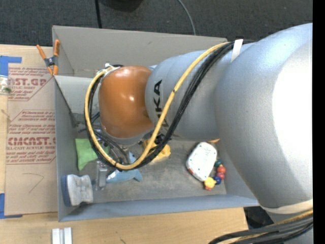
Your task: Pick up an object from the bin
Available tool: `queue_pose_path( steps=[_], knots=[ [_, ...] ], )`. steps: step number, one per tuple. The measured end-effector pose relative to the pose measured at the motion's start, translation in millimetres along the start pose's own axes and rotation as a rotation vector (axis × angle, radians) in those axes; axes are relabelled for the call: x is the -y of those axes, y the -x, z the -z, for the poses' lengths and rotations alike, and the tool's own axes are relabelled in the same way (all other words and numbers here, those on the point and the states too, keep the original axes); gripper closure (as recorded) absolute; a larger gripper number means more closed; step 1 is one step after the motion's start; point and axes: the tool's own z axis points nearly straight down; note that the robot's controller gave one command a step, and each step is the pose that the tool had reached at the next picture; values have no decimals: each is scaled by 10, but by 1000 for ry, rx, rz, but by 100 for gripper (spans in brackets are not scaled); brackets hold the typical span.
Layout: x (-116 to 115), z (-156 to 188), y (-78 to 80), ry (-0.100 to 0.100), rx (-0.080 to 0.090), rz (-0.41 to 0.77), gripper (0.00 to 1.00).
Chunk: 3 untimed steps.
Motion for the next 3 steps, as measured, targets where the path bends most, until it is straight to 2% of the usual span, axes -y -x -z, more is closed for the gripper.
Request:
queue_pose_path(
  steps=[1, 2, 3],
  knots=[
    [12, 47, 18, 2, 6, -2, 0],
    [-39, -26, 181, 1, 6, 146, 0],
    [-43, -266, 409, 1, 9, 312, 0]
  ],
)
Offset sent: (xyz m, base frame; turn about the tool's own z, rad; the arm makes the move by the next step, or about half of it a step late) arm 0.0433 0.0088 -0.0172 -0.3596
